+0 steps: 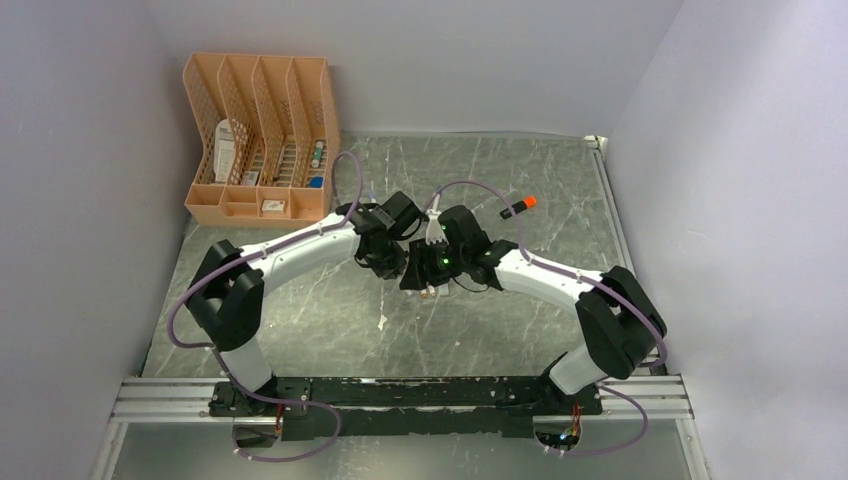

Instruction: Open the pen caps

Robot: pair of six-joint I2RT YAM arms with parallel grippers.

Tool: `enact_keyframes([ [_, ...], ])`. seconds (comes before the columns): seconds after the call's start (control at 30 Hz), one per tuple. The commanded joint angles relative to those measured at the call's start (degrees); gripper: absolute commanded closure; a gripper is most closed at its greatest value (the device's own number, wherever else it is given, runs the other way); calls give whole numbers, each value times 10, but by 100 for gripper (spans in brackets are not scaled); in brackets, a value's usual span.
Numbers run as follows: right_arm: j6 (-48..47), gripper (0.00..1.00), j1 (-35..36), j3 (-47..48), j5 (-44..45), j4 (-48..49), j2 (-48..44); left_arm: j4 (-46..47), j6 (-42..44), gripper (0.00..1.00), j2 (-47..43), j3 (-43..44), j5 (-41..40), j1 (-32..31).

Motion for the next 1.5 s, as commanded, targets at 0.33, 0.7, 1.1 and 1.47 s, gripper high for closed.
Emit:
enact_keyframes([
  [0.33, 34, 67, 3, -35, 47, 69, 9, 116, -26, 87, -61, -37, 127, -17],
  [0.7, 23, 75, 2, -46, 87, 42, -6, 128, -31, 88, -71, -37, 137, -16],
  [1.1, 28, 100, 2, -51, 68, 24, -70, 252, 81, 72, -85, -62, 148, -12],
  [1.47, 19, 100, 0, -70, 109, -80, -221, 448, 235, 5, -208, -177, 189, -6],
])
